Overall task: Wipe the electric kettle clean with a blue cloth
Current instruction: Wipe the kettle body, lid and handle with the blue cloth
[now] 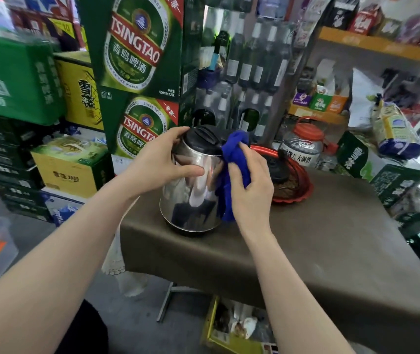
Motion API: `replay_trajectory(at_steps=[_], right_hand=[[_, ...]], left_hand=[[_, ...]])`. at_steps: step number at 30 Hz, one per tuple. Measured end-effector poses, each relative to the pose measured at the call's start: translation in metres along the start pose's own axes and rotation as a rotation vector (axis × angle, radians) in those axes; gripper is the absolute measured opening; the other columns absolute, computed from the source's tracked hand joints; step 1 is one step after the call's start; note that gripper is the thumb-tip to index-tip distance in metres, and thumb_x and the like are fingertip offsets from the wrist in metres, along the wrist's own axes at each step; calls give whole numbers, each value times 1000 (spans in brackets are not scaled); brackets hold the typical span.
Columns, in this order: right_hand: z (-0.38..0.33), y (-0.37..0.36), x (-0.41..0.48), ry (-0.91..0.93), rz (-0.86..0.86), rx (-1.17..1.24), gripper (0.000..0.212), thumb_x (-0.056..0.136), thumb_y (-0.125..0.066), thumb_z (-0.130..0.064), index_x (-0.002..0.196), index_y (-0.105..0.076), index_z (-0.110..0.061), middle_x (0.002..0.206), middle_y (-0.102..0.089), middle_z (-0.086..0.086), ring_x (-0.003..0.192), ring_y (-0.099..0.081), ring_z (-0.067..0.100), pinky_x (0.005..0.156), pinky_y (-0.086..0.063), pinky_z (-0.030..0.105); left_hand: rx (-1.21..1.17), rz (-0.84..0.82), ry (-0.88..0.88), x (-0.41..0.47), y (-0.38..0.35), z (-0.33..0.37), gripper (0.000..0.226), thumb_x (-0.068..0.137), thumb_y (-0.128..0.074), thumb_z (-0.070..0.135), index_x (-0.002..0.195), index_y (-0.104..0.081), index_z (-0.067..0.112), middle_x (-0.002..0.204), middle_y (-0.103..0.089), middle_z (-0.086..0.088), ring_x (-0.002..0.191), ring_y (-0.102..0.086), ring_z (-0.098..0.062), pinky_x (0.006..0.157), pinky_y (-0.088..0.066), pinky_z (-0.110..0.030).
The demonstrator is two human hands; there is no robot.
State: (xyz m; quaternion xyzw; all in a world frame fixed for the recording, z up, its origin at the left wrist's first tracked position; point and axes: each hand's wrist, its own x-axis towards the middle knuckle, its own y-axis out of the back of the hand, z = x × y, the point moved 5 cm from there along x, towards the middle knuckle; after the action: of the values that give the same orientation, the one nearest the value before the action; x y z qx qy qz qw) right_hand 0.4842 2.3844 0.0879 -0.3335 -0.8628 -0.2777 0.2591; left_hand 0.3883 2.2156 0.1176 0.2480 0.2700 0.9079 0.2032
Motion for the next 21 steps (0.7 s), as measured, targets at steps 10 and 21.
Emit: replay_trajectory(at_steps=[10,21], right_hand=[[67,-14,-65,-384,-141,-103,27,103,-49,-19,127,-61,-21,115,-65,-1,115,-60,23,94,-43,28],[58,-15,-41,-406,-142,0,38,105,-45,-17,142,-51,-22,132,-57,-7,118,-52,2,100,-37,12]], left_hand=[[4,-1,-9,0,0,-5,94,66,-84,40,145,-37,23,127,-63,4,122,-56,-11,103,-37,-25],[-8,25,-21,-2,1,-4,95,67,-84,42,147,-36,24,139,-53,6,125,-48,-2,106,-38,-23]])
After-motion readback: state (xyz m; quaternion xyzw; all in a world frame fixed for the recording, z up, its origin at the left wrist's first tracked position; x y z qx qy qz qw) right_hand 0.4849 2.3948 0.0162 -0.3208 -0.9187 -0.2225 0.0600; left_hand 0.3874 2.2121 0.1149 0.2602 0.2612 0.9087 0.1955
